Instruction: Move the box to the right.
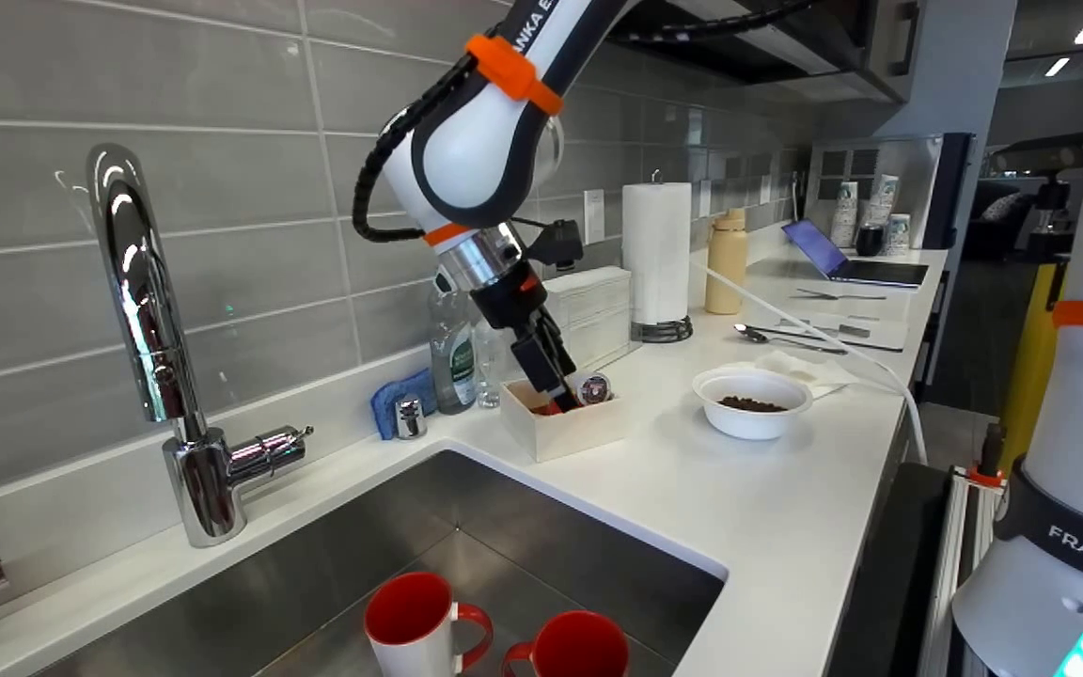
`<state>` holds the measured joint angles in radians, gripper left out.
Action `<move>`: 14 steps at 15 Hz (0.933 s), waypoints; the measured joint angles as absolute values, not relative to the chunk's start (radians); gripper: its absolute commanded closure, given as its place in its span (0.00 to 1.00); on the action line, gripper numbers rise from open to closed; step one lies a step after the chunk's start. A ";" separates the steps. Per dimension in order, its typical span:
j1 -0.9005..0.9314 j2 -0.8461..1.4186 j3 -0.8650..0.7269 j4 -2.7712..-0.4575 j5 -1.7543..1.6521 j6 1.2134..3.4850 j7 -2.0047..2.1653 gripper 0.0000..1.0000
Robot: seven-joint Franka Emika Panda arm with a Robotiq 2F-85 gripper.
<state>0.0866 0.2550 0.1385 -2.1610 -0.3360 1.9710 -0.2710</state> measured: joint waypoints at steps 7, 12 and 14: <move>0.093 0.333 0.131 -2.130 -0.380 2.022 -0.294 0.00; 0.093 0.369 0.123 -2.128 -0.377 2.105 -0.292 0.00; 0.093 0.382 0.122 -2.128 -0.376 2.133 -0.288 0.00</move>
<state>0.0925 0.3815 0.1215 -2.1277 -0.3759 2.1327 -0.2880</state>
